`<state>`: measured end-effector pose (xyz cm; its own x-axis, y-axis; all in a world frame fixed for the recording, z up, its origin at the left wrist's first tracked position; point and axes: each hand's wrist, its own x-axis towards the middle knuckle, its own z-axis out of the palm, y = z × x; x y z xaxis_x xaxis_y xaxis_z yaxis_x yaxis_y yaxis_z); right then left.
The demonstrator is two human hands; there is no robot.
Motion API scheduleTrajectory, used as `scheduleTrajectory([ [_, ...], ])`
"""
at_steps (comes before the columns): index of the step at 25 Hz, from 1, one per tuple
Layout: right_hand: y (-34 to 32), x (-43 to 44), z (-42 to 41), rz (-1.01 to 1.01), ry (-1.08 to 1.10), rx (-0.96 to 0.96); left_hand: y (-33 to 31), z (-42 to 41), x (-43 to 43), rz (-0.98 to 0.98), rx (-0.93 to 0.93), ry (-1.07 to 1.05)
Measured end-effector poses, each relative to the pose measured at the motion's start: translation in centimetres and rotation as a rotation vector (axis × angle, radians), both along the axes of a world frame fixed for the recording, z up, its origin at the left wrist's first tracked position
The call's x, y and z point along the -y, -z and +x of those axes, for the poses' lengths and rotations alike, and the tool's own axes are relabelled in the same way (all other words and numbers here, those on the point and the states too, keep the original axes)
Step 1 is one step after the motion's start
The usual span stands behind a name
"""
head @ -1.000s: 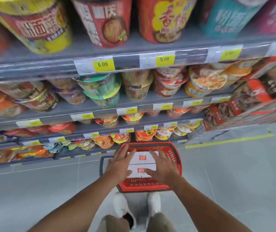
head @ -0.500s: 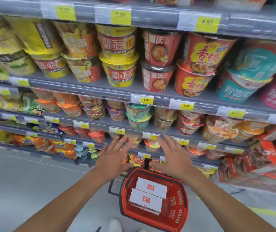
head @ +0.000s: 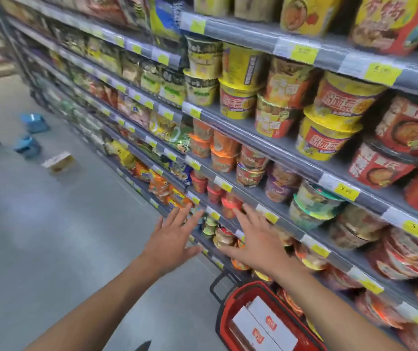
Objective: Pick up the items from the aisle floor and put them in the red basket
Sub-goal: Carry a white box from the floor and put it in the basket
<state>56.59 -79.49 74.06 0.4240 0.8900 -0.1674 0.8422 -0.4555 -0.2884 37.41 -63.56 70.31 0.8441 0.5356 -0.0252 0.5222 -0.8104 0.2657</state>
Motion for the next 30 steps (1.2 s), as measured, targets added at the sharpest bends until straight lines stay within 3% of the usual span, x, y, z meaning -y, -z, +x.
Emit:
scheduleTrajectory([
  [7,0.5,-16.3,-12.8,0.010,-0.301,0.035,-0.1,-17.6,-9.7,0.049,0.007,-0.335],
  [15,1.6,-30.3,-27.3,0.014,-0.441,0.072,1.1,-33.4,-18.9,0.050,-0.032,-0.546],
  [21,1.4,-36.9,-30.0,0.014,-0.467,0.061,1.5,-36.1,-24.3,0.024,-0.016,-0.589],
  [30,2.8,-51.4,-27.4,0.032,-0.528,0.055,1.9,-33.8,-36.9,0.026,-0.030,-0.670],
])
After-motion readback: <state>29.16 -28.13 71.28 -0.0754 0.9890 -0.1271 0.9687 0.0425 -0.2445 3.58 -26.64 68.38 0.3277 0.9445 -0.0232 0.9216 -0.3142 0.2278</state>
